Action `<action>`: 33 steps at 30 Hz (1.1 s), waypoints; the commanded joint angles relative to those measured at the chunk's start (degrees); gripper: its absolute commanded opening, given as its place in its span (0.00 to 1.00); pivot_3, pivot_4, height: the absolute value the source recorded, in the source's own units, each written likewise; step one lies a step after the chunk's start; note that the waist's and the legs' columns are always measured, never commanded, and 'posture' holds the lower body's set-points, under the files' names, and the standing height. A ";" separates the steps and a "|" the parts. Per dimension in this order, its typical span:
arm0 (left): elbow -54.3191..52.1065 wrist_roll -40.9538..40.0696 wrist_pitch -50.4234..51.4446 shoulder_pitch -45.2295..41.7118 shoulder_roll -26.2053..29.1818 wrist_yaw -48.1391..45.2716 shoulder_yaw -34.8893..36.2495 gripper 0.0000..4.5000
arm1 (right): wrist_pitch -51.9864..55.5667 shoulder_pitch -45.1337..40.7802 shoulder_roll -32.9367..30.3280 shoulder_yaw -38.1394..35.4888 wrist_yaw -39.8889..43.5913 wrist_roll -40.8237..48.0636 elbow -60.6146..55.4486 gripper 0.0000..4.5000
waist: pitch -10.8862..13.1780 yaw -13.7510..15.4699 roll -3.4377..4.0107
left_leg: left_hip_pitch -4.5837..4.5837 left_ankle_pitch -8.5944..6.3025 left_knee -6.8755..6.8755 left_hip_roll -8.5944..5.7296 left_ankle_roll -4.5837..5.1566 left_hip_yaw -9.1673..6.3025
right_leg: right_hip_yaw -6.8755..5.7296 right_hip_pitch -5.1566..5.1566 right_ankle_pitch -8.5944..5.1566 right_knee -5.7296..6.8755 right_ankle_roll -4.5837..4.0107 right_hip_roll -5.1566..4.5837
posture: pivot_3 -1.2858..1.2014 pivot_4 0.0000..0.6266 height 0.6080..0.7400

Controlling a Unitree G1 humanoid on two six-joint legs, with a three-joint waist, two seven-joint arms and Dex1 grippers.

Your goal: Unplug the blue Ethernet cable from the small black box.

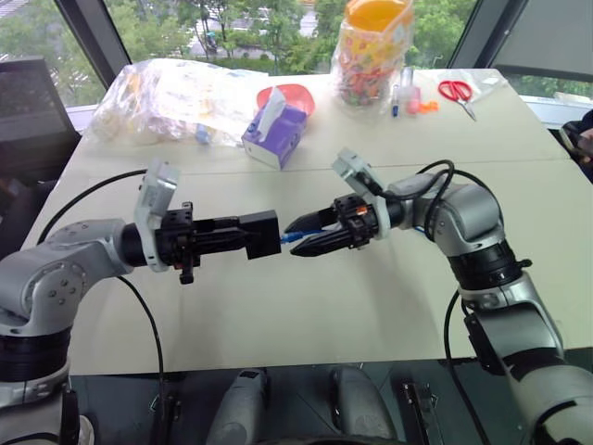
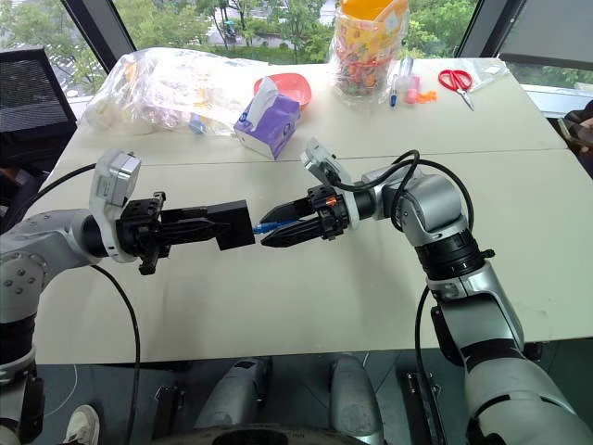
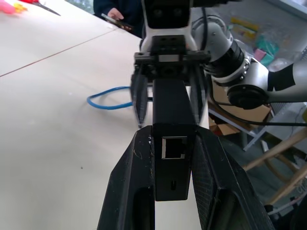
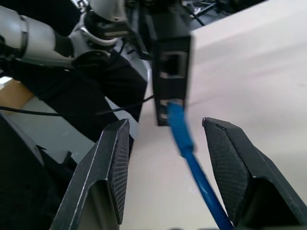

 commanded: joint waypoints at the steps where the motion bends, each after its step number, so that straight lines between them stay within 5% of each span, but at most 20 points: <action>1: -0.32 -0.12 -1.27 -1.12 -0.36 0.21 0.07 0.10 | 1.67 -0.13 0.70 -2.21 -1.24 2.98 -2.89 0.55 | 0.00 0.05 0.00 | -0.01 0.00 0.01 0.00 0.00 0.00 | 0.00 0.00 0.00 0.00 0.00 0.00 | 0.52 0.24 0.90; 13: -0.54 -0.64 -1.51 -1.31 -1.54 1.62 0.38 0.10 | 1.65 0.41 0.86 -1.08 -2.86 3.03 -3.68 0.55 | 0.00 -0.04 -0.01 | -0.01 0.00 0.01 0.00 0.00 0.00 | 0.00 -0.01 0.00 0.00 0.00 0.00 | 0.52 0.24 0.90; 16: -0.74 -0.77 -1.43 -1.22 -1.62 1.83 0.50 0.10 | 1.60 0.51 0.87 -0.95 -3.08 2.89 -3.56 0.37 | 0.00 -0.04 0.00 | -0.01 0.00 0.02 0.00 0.00 0.00 | 0.00 0.00 0.00 0.01 0.00 0.00 | 0.52 0.24 0.90; 29: -1.03 -1.14 -1.20 -1.23 -1.46 2.19 0.50 0.10 | 1.73 -0.10 1.14 -1.35 -3.42 3.09 -2.87 0.37 | 0.00 -0.06 0.00 | -0.01 0.00 0.02 0.00 0.00 0.00 | 0.00 -0.01 0.00 0.01 0.00 0.00 | 0.52 0.24 0.90; 33: -1.07 -1.08 -1.26 -1.26 -1.43 2.20 0.41 0.10 | 1.56 -0.25 1.18 -1.38 -3.42 3.08 -2.62 0.09 | 0.00 -0.04 0.00 | -0.01 0.00 0.02 0.00 0.00 0.00 | 0.00 0.00 0.00 0.01 0.00 0.00 | 0.52 0.24 0.90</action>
